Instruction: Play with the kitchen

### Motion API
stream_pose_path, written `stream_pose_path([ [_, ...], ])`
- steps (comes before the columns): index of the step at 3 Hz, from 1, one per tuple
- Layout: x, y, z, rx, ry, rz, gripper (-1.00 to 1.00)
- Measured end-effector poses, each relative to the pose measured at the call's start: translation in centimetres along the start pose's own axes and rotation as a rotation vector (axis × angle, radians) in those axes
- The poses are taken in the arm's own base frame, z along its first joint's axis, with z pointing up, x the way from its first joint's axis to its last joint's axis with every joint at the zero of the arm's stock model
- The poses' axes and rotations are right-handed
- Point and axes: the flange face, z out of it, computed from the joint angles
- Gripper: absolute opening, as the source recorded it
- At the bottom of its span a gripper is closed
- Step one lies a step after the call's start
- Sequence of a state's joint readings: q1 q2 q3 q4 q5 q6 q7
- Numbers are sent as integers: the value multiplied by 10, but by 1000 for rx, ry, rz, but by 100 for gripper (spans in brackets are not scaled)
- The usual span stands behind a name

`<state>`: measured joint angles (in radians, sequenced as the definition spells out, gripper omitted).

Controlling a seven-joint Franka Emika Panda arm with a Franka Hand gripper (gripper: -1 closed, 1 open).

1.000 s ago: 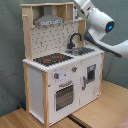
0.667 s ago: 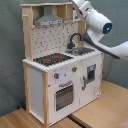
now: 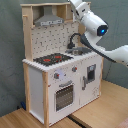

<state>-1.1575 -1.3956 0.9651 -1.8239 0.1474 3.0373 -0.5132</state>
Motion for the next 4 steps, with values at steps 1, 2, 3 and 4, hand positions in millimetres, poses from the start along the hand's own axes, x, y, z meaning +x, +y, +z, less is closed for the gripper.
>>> stream_pose_path([
  [1,6,1,0,5,-49,31,100],
  [2,6,11,0,12,-118,64,100],
  [3,-2,25,3,21,-206,93,100],
  [4,-12,21,16,36,-300,126,100],
])
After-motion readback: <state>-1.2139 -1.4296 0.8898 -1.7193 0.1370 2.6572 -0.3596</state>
